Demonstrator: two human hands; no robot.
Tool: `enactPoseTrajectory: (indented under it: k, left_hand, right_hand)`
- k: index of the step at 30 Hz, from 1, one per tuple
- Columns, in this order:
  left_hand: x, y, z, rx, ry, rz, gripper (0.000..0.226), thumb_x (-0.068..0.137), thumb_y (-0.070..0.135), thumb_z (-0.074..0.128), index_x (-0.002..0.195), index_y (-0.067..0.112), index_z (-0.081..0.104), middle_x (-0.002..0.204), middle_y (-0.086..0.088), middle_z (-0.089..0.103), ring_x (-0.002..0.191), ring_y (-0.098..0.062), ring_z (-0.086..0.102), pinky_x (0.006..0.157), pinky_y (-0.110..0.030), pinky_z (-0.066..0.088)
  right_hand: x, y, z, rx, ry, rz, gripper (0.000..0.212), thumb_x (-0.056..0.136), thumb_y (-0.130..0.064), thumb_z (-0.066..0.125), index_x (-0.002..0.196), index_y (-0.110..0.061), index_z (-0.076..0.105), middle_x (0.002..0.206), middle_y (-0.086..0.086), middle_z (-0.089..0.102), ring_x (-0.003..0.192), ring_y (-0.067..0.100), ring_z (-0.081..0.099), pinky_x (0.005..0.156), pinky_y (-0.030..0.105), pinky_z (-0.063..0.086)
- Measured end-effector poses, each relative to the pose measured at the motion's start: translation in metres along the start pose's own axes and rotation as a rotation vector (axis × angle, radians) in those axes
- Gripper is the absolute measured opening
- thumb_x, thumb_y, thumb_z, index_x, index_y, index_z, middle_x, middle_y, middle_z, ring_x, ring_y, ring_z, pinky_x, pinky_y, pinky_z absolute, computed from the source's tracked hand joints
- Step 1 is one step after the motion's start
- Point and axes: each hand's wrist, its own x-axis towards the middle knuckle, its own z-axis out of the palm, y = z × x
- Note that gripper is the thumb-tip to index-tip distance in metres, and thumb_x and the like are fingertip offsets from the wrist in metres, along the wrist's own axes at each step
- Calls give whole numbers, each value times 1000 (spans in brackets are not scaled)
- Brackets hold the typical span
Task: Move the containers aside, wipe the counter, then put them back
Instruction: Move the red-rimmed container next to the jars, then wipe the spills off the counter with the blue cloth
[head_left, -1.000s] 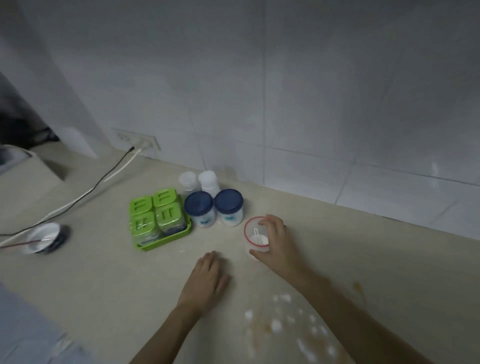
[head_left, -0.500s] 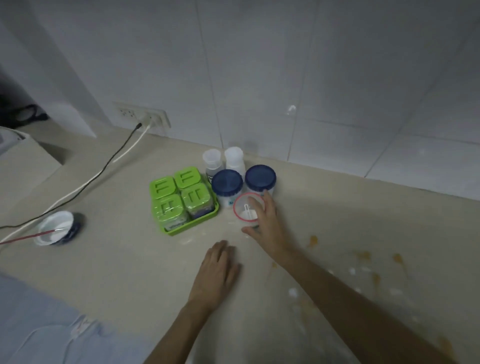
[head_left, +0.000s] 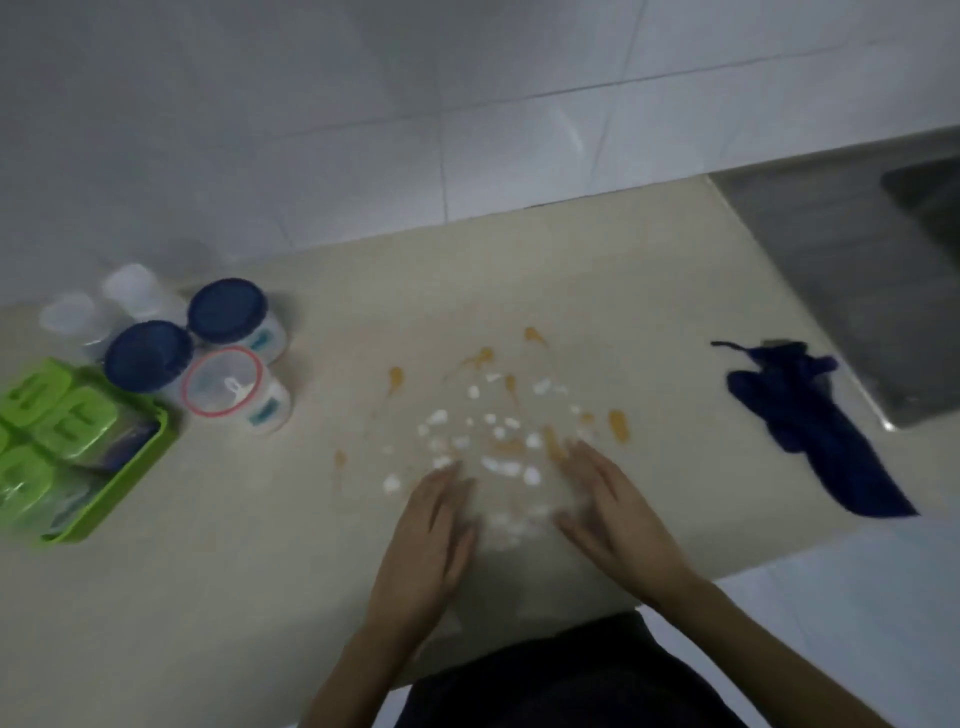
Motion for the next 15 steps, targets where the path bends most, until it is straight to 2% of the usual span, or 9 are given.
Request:
enactPoseTrajectory:
  k: [3,5,8,11,15]
  left_hand:
    - [27,41,35,44,-101,140,50,97,37,40,143,17,39,152,-2,34,142,-15,24,118,-27,13]
    - [46,67,56,59,-148,218,49,98,37,39,142,16,40,153,-2,33,142,-19,27,117,-32,19]
    - [76,109,87,73,-165,253,49,99,39,34,142,16,40,153,-3,33,141,-20,28,114,-37,25]
    - [106,157,116,86,-161,301,49,99,39,34,140,14,42,150,-4,38,139,-17,29,115,-34,22]
    - [140,201,148,153,-161,339,47,97,36,41,137,12,46,148,-5,40,136,-17,30,117,-29,15]
  right_hand:
    - [-44,37,-18,46,64,129,61,91,-52,46,144,-25,30,153,-4,27,140,7,27,115,26,26]
    - [-62,59,-28,55,86,178,61,91,-51,46,144,-25,30,153,-4,26,140,7,27,116,28,26]
    - [-71,96,-50,33,134,197,61,91,-51,46,143,-24,30,153,-1,29,138,10,31,115,34,31]
    - [-79,141,-78,11,129,201,61,92,-51,44,144,-24,26,154,1,27,140,12,28,115,38,31]
    - [-77,200,-116,-93,194,187,63,90,-42,52,143,-14,32,154,11,25,142,24,26,113,50,30]
